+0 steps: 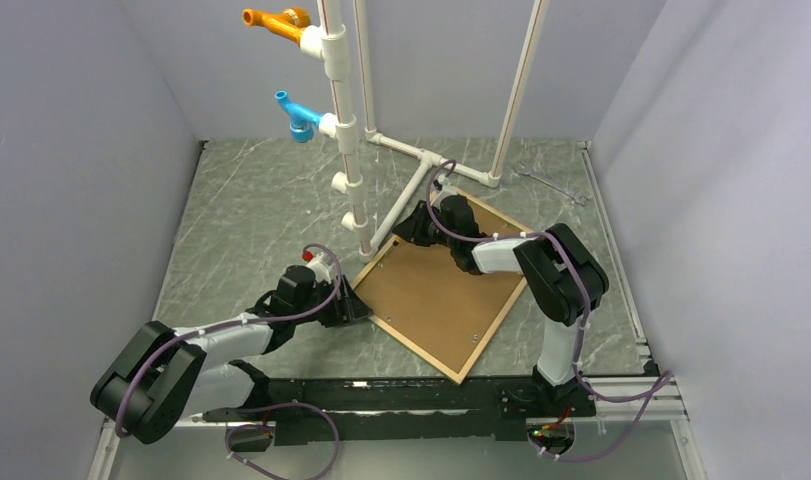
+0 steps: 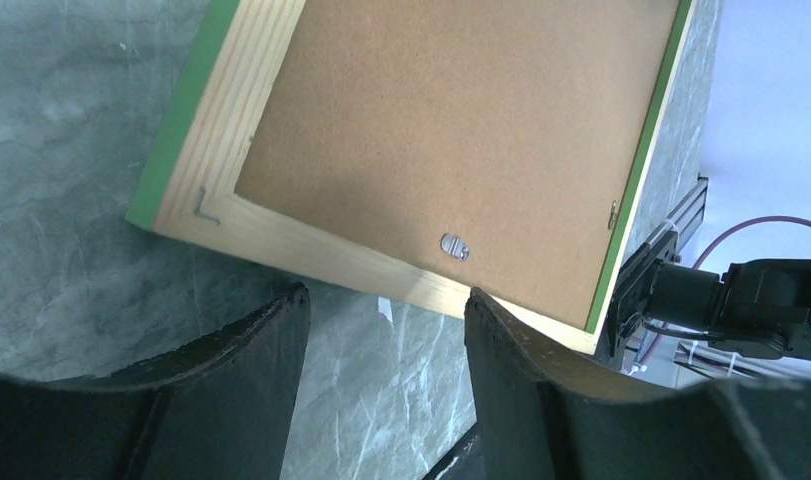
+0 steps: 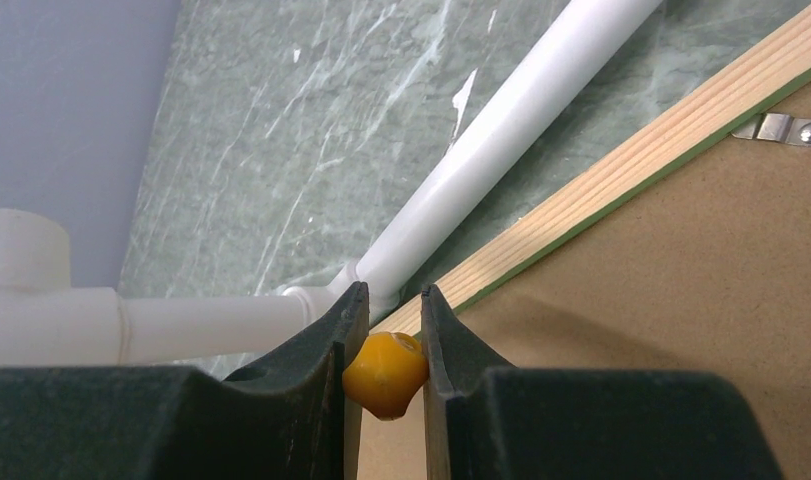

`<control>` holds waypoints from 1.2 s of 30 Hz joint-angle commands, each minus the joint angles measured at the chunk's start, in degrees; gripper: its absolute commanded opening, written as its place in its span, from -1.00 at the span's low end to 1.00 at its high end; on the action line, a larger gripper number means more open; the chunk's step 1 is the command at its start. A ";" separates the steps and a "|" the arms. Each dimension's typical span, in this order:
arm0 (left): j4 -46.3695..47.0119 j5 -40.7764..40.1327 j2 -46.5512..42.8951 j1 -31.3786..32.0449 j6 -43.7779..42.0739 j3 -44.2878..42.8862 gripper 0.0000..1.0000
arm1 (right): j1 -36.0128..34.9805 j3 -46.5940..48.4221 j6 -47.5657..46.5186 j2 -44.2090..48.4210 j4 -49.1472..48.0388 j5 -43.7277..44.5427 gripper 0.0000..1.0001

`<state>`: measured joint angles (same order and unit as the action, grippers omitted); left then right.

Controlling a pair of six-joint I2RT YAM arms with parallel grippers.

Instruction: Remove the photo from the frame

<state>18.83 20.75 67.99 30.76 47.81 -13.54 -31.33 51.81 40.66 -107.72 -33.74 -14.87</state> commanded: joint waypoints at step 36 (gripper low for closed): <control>4.68 0.90 3.61 -0.18 0.76 -0.56 0.15 | -2.50 -7.38 -0.43 5.41 2.50 -11.84 -1.00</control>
<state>21.71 22.13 71.11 30.46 49.25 -13.74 -32.86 45.45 44.29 -107.26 -40.51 -23.90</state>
